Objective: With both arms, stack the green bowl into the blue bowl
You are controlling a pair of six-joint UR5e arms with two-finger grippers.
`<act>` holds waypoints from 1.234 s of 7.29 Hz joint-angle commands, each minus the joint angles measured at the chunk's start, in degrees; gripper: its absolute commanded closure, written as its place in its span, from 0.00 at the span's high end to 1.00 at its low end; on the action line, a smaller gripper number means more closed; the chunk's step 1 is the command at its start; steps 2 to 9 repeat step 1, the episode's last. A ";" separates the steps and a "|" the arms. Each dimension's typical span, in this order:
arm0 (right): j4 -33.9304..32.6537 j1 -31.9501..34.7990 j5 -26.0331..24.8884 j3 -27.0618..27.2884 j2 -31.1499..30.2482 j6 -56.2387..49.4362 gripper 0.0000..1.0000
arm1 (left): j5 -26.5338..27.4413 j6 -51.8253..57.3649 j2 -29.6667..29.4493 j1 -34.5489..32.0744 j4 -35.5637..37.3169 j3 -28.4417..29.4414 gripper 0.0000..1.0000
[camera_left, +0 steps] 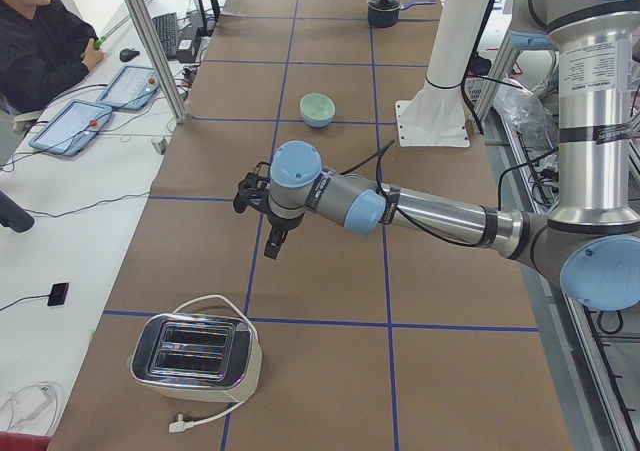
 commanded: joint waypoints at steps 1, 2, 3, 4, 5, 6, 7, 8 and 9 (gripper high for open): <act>0.00 0.07 -0.01 0.01 0.04 0.00 1.00 | 0.08 0.00 -0.03 0.00 0.00 -0.02 0.98; 0.00 0.07 -0.01 0.01 0.04 0.00 1.00 | 0.08 0.00 -0.03 0.00 0.00 -0.02 0.98; 0.00 0.07 -0.01 0.01 0.04 0.00 1.00 | 0.08 0.00 -0.03 0.00 0.00 -0.02 0.98; 0.00 0.07 -0.01 0.01 0.04 0.00 1.00 | 0.08 0.00 -0.03 0.00 0.00 -0.02 0.98; 0.00 0.07 -0.01 0.01 0.04 0.00 1.00 | 0.08 0.00 -0.03 0.00 0.00 -0.02 0.98; 0.00 0.07 -0.01 0.01 0.04 0.00 1.00 | 0.08 0.00 -0.03 0.00 0.00 -0.02 0.98; 0.00 0.07 -0.01 0.01 0.04 0.00 1.00 | 0.08 0.00 -0.03 0.00 0.00 -0.02 0.98; 0.00 0.07 -0.01 0.01 0.04 0.00 1.00 | 0.08 0.00 -0.03 0.00 0.00 -0.02 0.98; 0.00 0.07 -0.01 0.01 0.04 0.00 1.00 | 0.08 0.00 -0.03 0.00 0.00 -0.02 0.98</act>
